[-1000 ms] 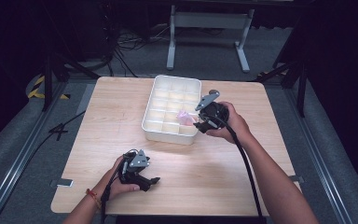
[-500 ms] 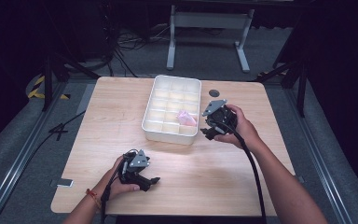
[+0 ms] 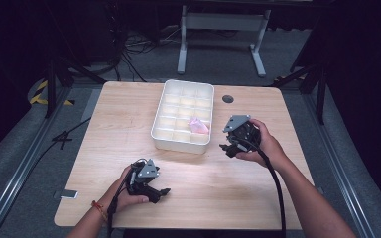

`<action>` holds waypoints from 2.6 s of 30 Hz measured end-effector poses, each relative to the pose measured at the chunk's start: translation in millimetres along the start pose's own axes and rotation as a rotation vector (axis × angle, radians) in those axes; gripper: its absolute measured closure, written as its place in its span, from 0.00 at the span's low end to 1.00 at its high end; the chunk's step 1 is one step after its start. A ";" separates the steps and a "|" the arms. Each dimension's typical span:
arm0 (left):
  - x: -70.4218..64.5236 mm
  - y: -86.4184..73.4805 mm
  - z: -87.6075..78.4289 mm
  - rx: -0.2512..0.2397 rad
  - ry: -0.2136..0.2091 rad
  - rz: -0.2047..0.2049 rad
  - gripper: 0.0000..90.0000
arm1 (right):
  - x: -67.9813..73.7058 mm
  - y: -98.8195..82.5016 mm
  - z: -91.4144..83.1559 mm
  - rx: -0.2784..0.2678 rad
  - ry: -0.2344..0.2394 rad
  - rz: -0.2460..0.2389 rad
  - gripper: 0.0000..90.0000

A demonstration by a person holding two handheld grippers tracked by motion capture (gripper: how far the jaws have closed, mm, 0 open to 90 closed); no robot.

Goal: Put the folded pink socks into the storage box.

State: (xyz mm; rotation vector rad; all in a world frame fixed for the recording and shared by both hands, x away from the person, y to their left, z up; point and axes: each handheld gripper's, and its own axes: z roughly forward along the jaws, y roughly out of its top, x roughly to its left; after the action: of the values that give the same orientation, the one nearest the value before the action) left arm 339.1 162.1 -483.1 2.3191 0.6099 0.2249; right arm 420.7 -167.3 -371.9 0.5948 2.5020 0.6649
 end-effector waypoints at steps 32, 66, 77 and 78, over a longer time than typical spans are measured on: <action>0.2 0.3 0.3 0.000 0.002 0.002 0.15 | 9.3 -57.3 -12.4 0.004 -0.006 0.040 0.27; 0.0 0.5 0.5 0.000 0.003 0.000 0.15 | 15.1 -141.0 -17.8 -0.031 -0.028 0.151 0.28; 0.1 0.5 0.5 0.001 0.003 0.001 0.15 | 13.1 -177.7 -23.5 -0.056 -0.022 0.237 0.28; 0.1 0.5 0.4 0.002 0.003 0.001 0.15 | 13.0 -181.0 -24.4 -0.056 -0.018 0.246 0.28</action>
State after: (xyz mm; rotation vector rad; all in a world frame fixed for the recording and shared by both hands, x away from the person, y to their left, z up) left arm 339.5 161.6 -483.1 2.3209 0.6111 0.2284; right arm 346.3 -311.4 -456.9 0.8928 2.4069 0.8123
